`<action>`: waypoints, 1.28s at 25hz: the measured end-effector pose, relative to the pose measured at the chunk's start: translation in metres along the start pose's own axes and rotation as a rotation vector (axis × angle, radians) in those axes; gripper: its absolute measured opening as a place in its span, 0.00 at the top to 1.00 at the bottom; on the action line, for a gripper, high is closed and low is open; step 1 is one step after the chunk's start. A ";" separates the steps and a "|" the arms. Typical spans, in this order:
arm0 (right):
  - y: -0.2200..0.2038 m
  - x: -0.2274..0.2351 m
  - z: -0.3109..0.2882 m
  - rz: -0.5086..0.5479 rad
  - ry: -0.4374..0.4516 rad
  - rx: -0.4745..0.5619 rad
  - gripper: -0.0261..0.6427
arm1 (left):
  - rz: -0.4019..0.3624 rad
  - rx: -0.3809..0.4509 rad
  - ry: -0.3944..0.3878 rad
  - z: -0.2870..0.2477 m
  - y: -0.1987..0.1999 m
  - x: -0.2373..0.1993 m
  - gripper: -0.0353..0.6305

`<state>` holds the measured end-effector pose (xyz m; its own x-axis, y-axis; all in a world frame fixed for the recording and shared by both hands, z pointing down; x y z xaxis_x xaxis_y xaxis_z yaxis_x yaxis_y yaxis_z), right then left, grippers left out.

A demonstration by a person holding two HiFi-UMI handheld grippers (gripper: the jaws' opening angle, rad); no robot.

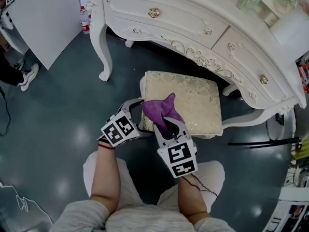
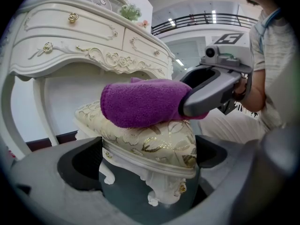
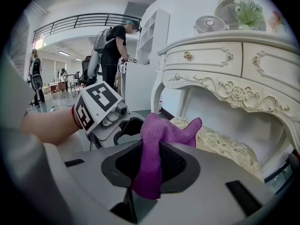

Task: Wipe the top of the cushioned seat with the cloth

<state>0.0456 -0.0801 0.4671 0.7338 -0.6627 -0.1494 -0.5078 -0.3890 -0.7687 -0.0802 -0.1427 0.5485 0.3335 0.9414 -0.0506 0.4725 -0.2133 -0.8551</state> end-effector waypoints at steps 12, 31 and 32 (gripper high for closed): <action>0.005 -0.010 -0.006 0.004 0.056 0.018 0.83 | -0.004 0.005 0.002 0.000 0.002 -0.001 0.06; 0.021 0.017 0.023 -0.150 0.307 0.238 0.83 | -0.043 0.038 -0.019 0.019 0.022 0.003 0.06; 0.022 0.021 0.026 -0.144 0.310 0.256 0.83 | -0.043 0.075 -0.016 0.024 0.027 0.003 0.06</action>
<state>0.0612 -0.0856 0.4303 0.5988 -0.7895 0.1346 -0.2529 -0.3458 -0.9036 -0.0859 -0.1396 0.5125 0.3007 0.9535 -0.0202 0.4237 -0.1526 -0.8929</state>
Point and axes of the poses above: the fingertips, and each gripper's own axes: z backward along the fingers, x to its right, y out of its top, the point moved 10 cm from there along z, backward along the fingers, and after that the axes turned 4 degrees about -x, right-handed, at the moved point
